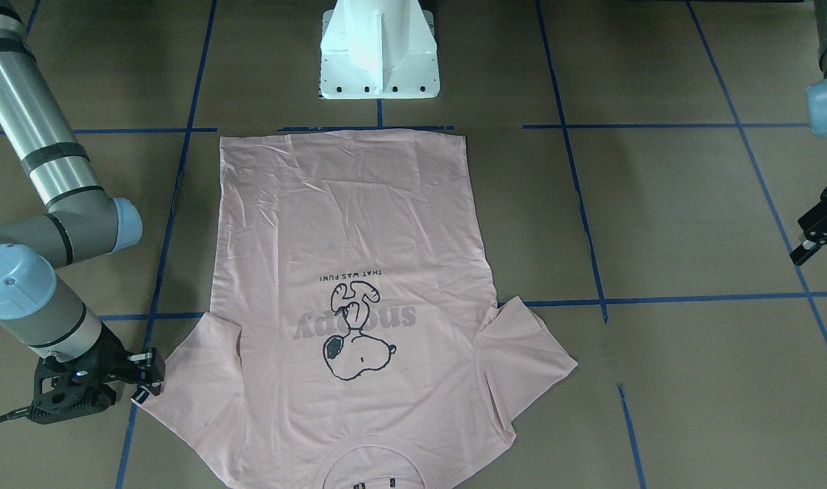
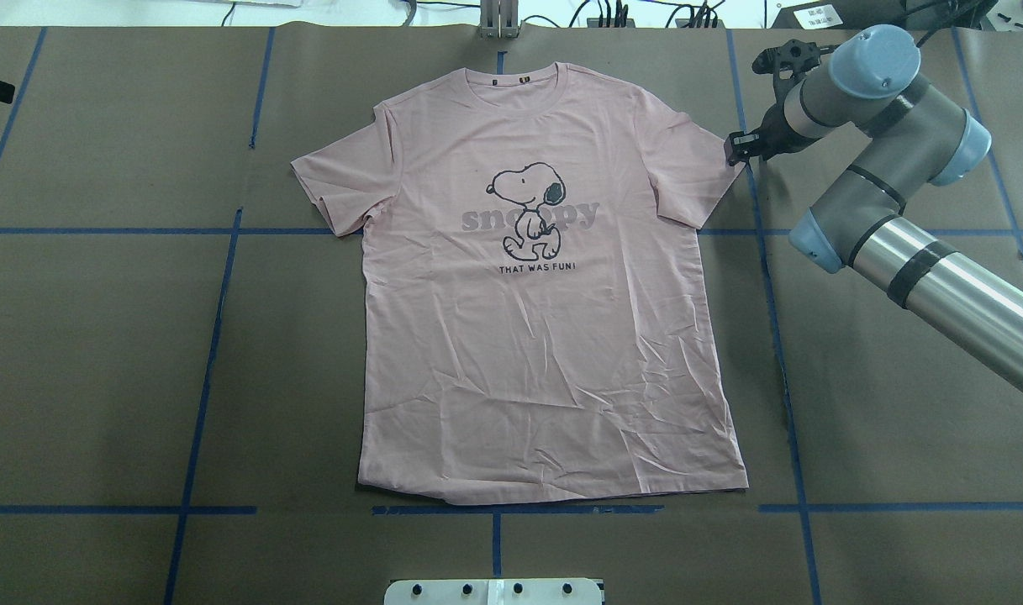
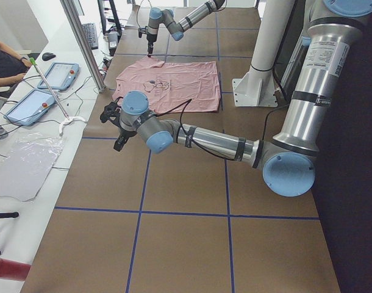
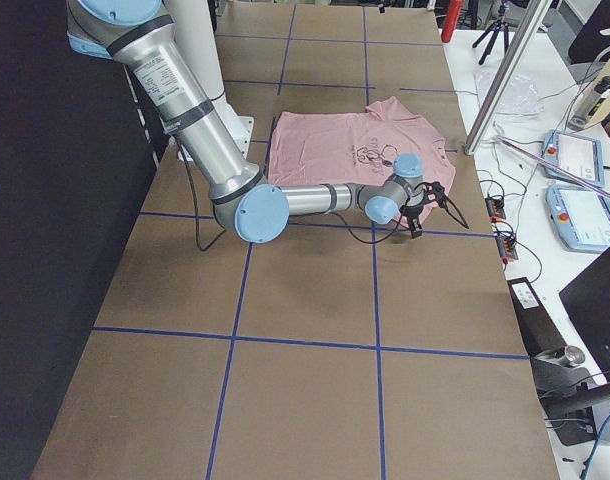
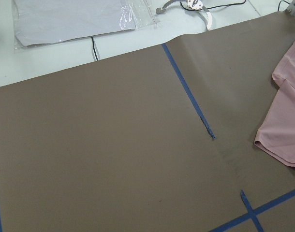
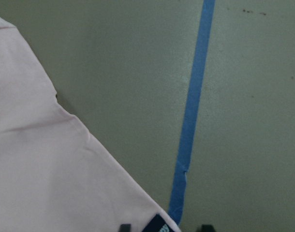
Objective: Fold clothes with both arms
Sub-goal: 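Move the right gripper toward the sleeve nearest it on the pink shirt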
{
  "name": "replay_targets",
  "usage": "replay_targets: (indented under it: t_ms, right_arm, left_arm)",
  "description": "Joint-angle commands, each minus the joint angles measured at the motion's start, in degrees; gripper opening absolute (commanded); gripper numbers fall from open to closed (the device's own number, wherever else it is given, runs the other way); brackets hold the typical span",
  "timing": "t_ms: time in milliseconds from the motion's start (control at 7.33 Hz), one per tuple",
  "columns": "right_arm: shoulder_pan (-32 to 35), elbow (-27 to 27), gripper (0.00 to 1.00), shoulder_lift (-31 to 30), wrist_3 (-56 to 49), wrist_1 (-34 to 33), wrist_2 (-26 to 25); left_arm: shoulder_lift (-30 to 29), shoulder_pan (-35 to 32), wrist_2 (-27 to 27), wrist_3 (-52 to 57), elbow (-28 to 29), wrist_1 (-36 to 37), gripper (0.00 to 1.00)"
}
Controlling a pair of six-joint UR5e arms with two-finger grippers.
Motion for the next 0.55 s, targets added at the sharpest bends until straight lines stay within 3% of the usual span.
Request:
replay_targets:
  t_ms: [0, 136, 409]
  right_arm:
    - [-0.02, -0.01, 0.1, 0.31, -0.1, -0.09, -0.01]
    - [-0.02, -0.01, 0.02, 0.84, -0.1, -0.09, -0.01]
    - [0.15, 1.04, 0.0, 1.63, -0.01, 0.43, 0.08]
  left_arm:
    - [0.0, 0.0, 0.0, -0.09, 0.03, 0.0, 1.0]
    - [0.0, 0.0, 0.0, -0.09, 0.03, 0.0, 1.0]
    - [0.0, 0.0, 0.0, -0.09, 0.03, 0.0, 1.0]
